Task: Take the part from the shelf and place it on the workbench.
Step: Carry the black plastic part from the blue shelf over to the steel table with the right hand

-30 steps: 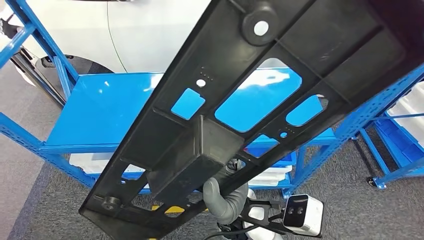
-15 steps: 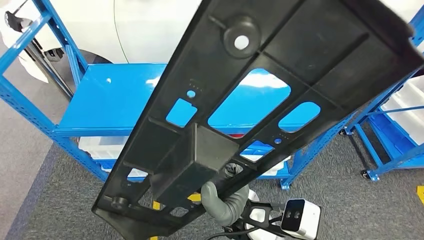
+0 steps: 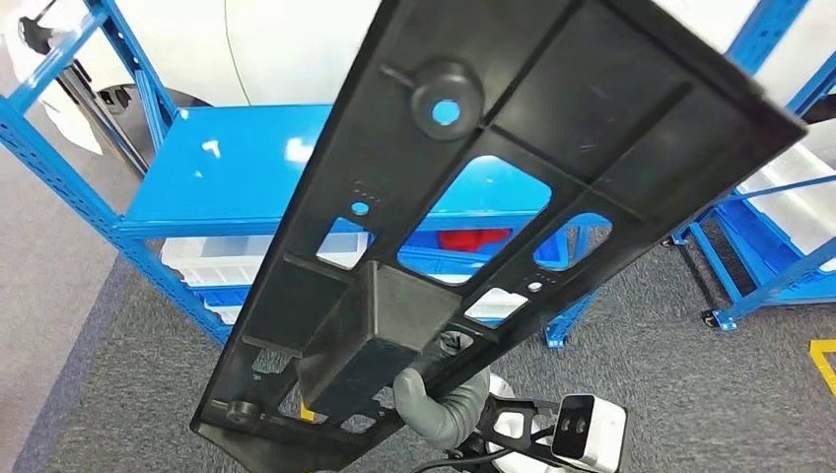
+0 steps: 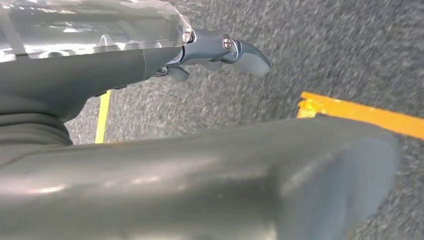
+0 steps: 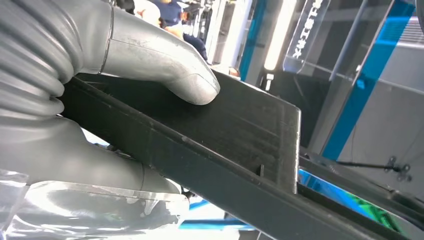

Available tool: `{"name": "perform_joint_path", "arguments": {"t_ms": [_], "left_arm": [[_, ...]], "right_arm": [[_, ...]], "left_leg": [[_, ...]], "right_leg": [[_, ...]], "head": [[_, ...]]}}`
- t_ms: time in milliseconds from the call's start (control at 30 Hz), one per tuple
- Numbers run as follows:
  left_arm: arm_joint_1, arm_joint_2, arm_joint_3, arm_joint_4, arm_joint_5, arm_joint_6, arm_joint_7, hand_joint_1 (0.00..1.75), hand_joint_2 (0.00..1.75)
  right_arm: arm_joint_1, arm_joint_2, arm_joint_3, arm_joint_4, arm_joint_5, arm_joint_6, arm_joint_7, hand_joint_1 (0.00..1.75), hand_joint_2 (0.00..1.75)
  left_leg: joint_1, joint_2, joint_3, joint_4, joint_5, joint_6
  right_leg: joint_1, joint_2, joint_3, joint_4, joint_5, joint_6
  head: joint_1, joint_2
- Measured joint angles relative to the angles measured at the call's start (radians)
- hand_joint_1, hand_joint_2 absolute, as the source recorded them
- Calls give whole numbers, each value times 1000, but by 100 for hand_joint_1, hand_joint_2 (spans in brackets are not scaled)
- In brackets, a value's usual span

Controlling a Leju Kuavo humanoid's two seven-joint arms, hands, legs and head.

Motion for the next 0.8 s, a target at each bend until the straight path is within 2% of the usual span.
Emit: {"name": "perform_joint_path", "arguments": {"t_ms": [33, 100, 133, 167, 200, 233, 267, 300, 333, 367, 400, 467, 500, 533, 600, 633, 667, 700, 733, 800], "left_arm": [[1, -2, 0, 0, 0, 3, 2, 0, 0], [2, -4, 0, 0, 0, 8, 3, 0, 0], [2, -4, 0, 0, 2, 11, 3, 0, 0], [2, -4, 1, 0, 4, 12, 2, 0, 0], [2, -4, 3, 0, 8, 13, 0, 0, 0], [2, -4, 5, 0, 13, 15, -2, 0, 0], [2, -4, 8, 0, 17, 17, -4, 0, 0], [1, -3, 12, 0, 19, 19, -7, 0, 0], [-1, -2, 15, 0, 20, 22, -9, 0, 0], [-2, -1, 18, 0, 20, 25, -11, 0, 0], [-3, 1, 21, 0, 19, 28, -11, 0, 0], [-3, 4, 24, 0, 12, 29, -11, 0, 0], [-2, 6, 24, 0, 7, 27, -11, 0, 0], [-2, 8, 24, 0, 3, 25, -11, 0, 0], [-2, 13, 24, 0, -5, 22, -10, 0, 0], [-2, 15, 24, 0, -8, 21, -10, 0, 0], [-1, 17, 24, 0, -10, 19, -10, 0, 0], [-1, 19, 24, 0, -11, 17, -10, 0, 0], [-1, 21, 24, 0, -12, 16, -11, 0, 0], [-1, 23, 24, 0, -16, 15, -13, 0, 0]], "right_arm": [[-1, 0, 0, 2, 2, -2, 0, 175, 175], [-2, 0, 1, 6, 0, -7, 0, 175, 175], [-1, 0, 1, 8, -2, -8, 0, 175, 175], [-1, 0, 1, 9, -6, -5, 0, 175, 175], [-1, 0, 0, 11, -12, 1, 0, 175, 175], [-1, 0, 0, 11, -18, 11, 0, 175, 175], [-1, 1, -2, 12, -23, 22, 0, 175, 175], [-1, 2, -4, 11, -27, 33, 0, 175, 175], [0, 3, -8, 9, -28, 43, 0, 175, 175], [0, 5, -12, 7, -29, 52, 0, 175, 175], [1, 7, -18, 5, -29, 60, 0, 175, 175], [3, 10, -29, 0, -28, 68, 0, 175, 175], [5, 11, -36, -3, -27, 68, 0, 175, 175], [7, 11, -43, -6, -26, 66, 0, 175, 175], [11, 12, -55, -11, -23, 63, -1, 175, 175], [15, 12, -60, -13, -22, 62, 0, 175, 175], [19, 12, -64, -14, -21, 61, 0, 175, 175], [23, 12, -68, -15, -20, 60, 0, 175, 175], [26, 12, -71, -17, -21, 59, 0, 175, 175], [29, 12, -78, -24, -24, 60, -1, 175, 175]], "left_leg": [[2, 0, -13, 39, -44, -6], [5, -1, -45, 161, -137, -17], [6, -1, -56, 221, -156, -21], [6, -1, -57, 260, -150, -24], [7, -1, -43, 267, -125, -25], [8, -1, -9, 235, -94, -24], [9, -1, 43, 170, -74, -22], [8, -1, 102, 87, -72, -18], [6, -1, 151, 13, -82, -11], [3, -2, 182, -37, -96, -4], [0, -2, 194, -62, -105, 4], [0, 0, 189, -69, -98, 19], [1, 1, 185, -71, -92, 26], [3, 3, 179, -73, -84, 33], [1, 6, 163, -72, -73, 41], [0, 6, 156, -70, -69, 41], [0, 6, 150, -69, -65, 41], [-1, 7, 146, -66, -63, 40], [-1, 9, 144, -63, -62, 39], [-3, 16, 140, -52, -65, 34]], "right_leg": [[-2, -1, -12, -2, 11, -6], [-1, -2, -38, -2, 31, -11], [-1, -2, -51, -2, 40, -10], [-1, -2, -63, -1, 50, -9], [-1, -3, -75, -1, 59, -7], [-1, -3, -86, 0, 68, -4], [-1, -3, -94, 1, 75, -1], [0, -3, -100, 2, 82, 3], [2, -3, -103, 4, 88, 8], [3, -4, -105, 5, 93, 14], [3, -4, -106, 5, 98, 21], [1, -4, -111, 10, 99, 34], [-1, -3, -120, 27, 85, 39], [-2, -2, -137, 67, 56, 43], [-5, -1, -193, 204, -25, 50], [-5, -1, -218, 272, -56, 52], [-5, -1, -228, 310, -68, 54], [-5, -1, -218, 306, -59, 54], [-5, -3, -187, 260, -33, 52], [0, -26, -103, 113, 23, 42]], "head": [[0, 0], [0, 0], [0, 0], [0, 0], [0, 0], [0, 0], [0, 0], [0, 0], [0, 0], [0, 0], [0, 0], [0, 0], [0, 0], [0, 0], [0, 0], [0, 0], [0, 0], [0, 0], [0, 0], [0, 0]]}}
